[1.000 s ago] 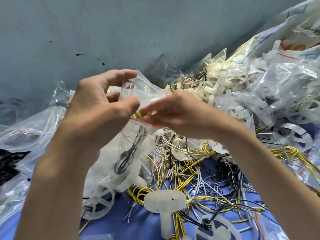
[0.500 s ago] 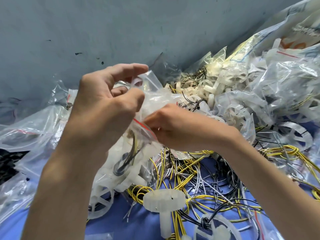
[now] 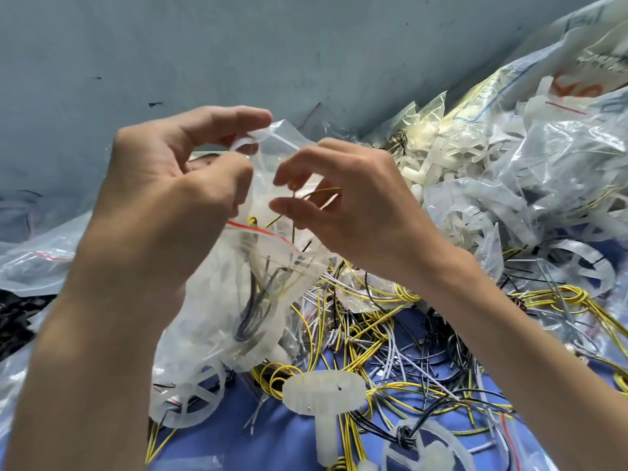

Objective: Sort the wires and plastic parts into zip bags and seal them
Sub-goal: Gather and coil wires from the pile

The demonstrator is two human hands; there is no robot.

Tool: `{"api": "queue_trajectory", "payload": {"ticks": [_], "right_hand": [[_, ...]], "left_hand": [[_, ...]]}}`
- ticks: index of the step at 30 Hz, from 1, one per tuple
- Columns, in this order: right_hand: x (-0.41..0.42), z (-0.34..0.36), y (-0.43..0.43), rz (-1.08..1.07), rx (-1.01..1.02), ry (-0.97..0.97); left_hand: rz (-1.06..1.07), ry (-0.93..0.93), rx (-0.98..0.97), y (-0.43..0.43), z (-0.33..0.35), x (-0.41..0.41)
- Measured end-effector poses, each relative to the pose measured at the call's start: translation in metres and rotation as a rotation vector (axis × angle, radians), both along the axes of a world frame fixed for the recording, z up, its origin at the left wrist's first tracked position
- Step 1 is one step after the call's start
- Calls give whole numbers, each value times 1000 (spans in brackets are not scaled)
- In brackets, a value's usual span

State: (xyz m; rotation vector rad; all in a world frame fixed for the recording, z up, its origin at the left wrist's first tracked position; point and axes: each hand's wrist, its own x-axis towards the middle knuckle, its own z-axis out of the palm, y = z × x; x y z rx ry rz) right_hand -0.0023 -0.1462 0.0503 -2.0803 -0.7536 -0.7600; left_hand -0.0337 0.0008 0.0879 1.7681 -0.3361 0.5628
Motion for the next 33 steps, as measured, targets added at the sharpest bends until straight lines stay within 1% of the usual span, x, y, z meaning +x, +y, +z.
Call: {"api": "queue_trajectory", "payload": {"ticks": [3, 4, 5, 7, 9, 11, 13, 14, 16, 18, 20, 21, 22, 24, 26, 27, 31, 33], "right_hand": [[-1, 3, -1, -125, 73, -80], [-2, 5, -2, -136, 103, -92], [-2, 6, -3, -125, 132, -86], [-1, 8, -6, -55, 161, -12], [-1, 8, -8, 33, 126, 89], [-2, 8, -10, 120, 7, 171], [-2, 9, -13, 156, -116, 177], [0, 10, -17, 152, -113, 161], [3, 15, -28, 99, 11, 127], [7, 20, -41, -21, 122, 67], [13, 22, -53, -127, 117, 43], [16, 22, -58, -152, 62, 74], [18, 21, -62, -156, -33, 135], [20, 18, -65, -125, -307, 291], [21, 10, -58, -98, -573, 371], [22, 4, -53, -82, -667, 403], [29, -23, -33, -28, -977, 597], [32, -31, -29, -17, -1068, 655]], "left_hand": [[35, 3, -13, 5, 1, 3], [46, 2, -19, 7, 1, 3], [54, -1, -23, 8, 1, 3], [61, -2, -21, 10, 1, 3], [62, 3, -7, 10, 1, 4], [68, 9, -5, 10, 1, 4], [76, 14, -2, 10, 0, 5], [82, 17, 2, 10, -1, 5], [111, 18, -1, 12, -2, 7], [155, 7, -17, 16, -2, 9], [195, -10, -31, 20, -2, 13], [211, -16, -36, 20, -2, 15], [224, -21, -39, 21, -3, 16], [241, -29, -40, 22, -4, 17], [250, -31, -37, 22, -6, 19], [251, -32, -30, 22, -7, 21], [231, -39, -25, 22, -9, 21], [223, -41, -17, 22, -8, 21]]}}
